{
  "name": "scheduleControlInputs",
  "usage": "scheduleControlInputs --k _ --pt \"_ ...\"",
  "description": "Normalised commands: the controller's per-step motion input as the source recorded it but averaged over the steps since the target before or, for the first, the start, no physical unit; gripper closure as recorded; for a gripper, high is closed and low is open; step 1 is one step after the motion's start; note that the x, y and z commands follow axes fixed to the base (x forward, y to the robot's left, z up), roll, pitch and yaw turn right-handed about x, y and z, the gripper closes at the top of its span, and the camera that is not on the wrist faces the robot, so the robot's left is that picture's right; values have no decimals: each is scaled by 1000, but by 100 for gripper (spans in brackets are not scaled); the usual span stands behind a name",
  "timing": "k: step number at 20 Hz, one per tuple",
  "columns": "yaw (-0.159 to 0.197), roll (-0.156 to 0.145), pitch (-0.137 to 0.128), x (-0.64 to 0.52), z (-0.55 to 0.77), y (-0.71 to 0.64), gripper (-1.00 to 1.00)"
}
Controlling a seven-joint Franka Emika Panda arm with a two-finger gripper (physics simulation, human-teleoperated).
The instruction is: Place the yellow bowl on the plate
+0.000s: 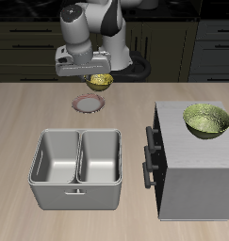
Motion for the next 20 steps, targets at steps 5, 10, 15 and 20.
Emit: scheduleControlInputs --k 5,10,15,20 --pt "30 -36 -27 -71 -14 -135 100" --pt "18 -63 -14 -35 -41 -239 100" --pt "-9 -19 9 -28 -62 -159 100" --pt "27 -11 -25 22 -9 -73 100"
